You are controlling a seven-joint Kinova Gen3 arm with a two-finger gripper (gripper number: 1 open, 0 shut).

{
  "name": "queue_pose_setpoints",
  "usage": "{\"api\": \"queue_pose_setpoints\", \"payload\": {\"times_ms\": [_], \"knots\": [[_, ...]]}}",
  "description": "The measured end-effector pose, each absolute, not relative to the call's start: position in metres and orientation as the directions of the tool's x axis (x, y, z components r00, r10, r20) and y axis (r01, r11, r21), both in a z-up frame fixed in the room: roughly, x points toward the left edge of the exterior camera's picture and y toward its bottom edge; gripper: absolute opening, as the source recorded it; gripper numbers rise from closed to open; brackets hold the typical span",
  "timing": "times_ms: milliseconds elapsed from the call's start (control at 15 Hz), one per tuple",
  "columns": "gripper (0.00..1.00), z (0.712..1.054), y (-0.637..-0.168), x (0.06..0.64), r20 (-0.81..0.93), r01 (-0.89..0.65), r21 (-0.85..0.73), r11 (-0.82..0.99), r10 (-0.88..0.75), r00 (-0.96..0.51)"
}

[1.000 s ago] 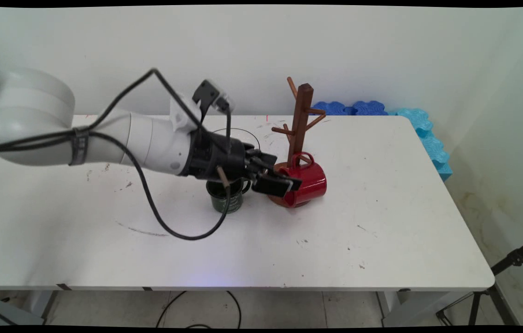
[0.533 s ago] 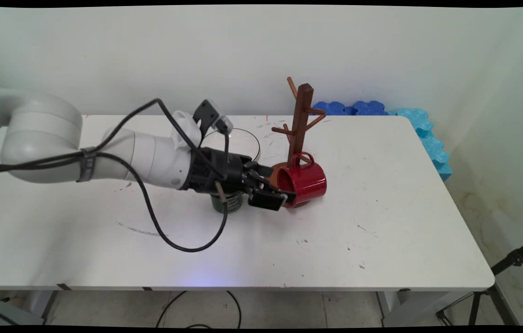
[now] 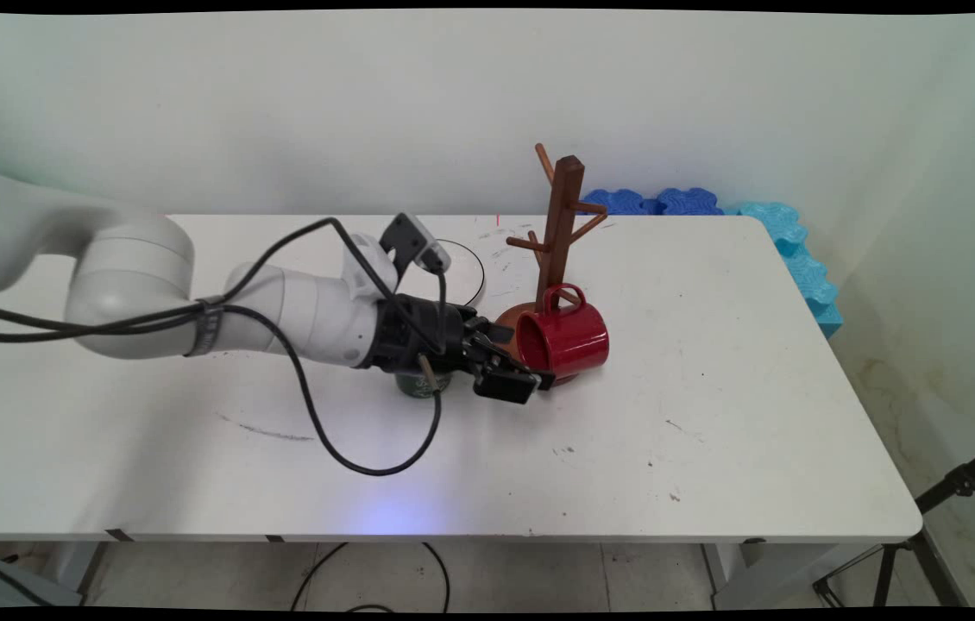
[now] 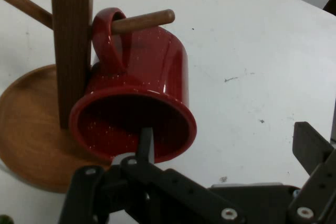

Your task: Pick up the red mug from the rack

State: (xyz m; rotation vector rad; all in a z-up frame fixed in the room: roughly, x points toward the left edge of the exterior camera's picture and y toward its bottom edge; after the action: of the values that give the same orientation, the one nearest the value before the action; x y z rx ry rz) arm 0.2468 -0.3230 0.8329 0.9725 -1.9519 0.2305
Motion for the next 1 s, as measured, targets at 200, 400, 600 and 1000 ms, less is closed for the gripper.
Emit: {"api": "queue_pose_setpoints", "payload": {"times_ms": [200,400,600,1000], "knots": [[1.0,0.824,-0.33,0.24,0.795,-0.706,0.22,0.673,-0.543,-0.269],[1.0,0.816,-0.338,0.233,0.79,-0.705,0.233,0.67,-0.553,-0.265],[1.0,0.81,-0.346,0.224,0.782,-0.703,0.252,0.665,-0.568,-0.257],[1.0,0.799,-0.364,0.21,0.768,-0.706,0.287,0.648,-0.596,-0.235]]}}
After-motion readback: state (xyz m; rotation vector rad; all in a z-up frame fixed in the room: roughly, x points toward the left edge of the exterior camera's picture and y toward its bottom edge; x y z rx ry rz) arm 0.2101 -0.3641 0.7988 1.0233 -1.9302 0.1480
